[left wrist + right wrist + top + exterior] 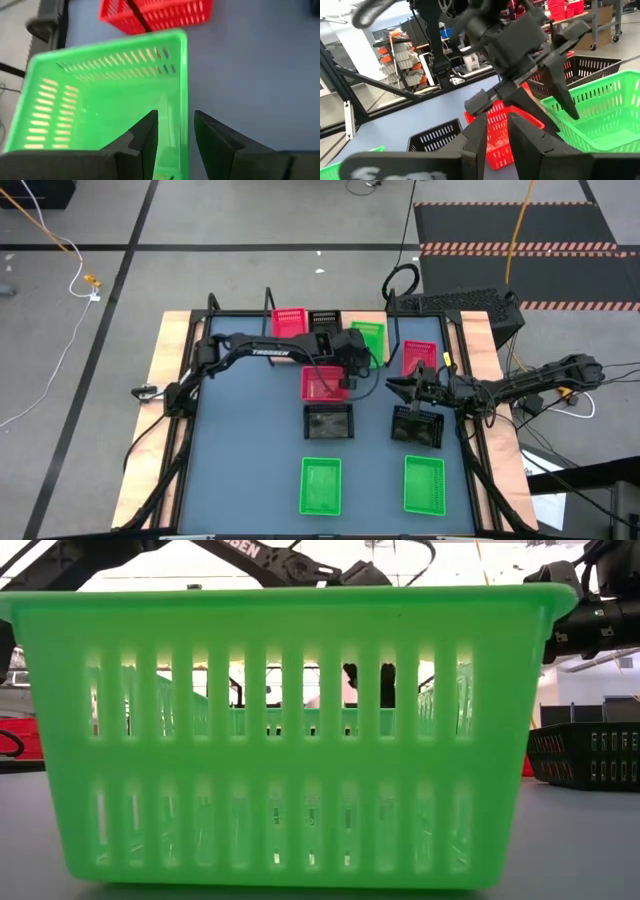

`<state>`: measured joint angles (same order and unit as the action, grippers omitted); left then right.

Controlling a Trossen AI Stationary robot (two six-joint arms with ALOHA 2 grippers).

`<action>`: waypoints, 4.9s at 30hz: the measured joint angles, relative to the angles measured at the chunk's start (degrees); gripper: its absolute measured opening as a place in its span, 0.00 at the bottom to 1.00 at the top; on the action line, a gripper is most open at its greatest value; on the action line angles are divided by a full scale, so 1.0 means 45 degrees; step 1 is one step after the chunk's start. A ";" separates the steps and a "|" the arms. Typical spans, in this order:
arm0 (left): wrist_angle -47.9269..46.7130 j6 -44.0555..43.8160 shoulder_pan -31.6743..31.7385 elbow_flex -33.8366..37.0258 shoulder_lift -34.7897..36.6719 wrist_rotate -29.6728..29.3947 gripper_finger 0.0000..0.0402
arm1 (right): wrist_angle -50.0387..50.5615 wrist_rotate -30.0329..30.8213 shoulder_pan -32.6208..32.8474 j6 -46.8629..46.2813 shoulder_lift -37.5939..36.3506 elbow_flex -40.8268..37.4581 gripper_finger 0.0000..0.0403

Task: Stack baskets on shelf by color
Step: Put the left green basket on the shelf, then stack the right red basket on the red basket on the shelf

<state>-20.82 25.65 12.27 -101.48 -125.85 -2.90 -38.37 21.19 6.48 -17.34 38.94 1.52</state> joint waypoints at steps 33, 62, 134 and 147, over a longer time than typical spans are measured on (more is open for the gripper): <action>0.1801 -0.1489 0.0649 -0.0003 -0.0260 -0.0024 0.23 | 0.0253 0.0000 0.0000 -0.0189 0.0058 0.0000 0.17; 0.2836 -0.3615 -0.3032 0.5108 0.5100 -0.4133 0.22 | 0.0792 -0.0044 0.0107 -0.1537 0.0083 -0.0003 0.17; 1.6840 -0.3410 -0.1968 1.8071 1.0270 -0.0799 0.28 | 1.4634 0.2001 0.0840 -0.0078 0.7738 1.1401 0.38; 1.6239 -0.3120 -0.1778 1.8071 1.0270 -0.0806 0.23 | 1.9344 0.1972 -0.0170 -0.3129 0.6648 0.9529 0.35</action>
<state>52.26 11.61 4.27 -20.16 -79.64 -6.52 48.68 30.06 5.72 -31.43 68.85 44.40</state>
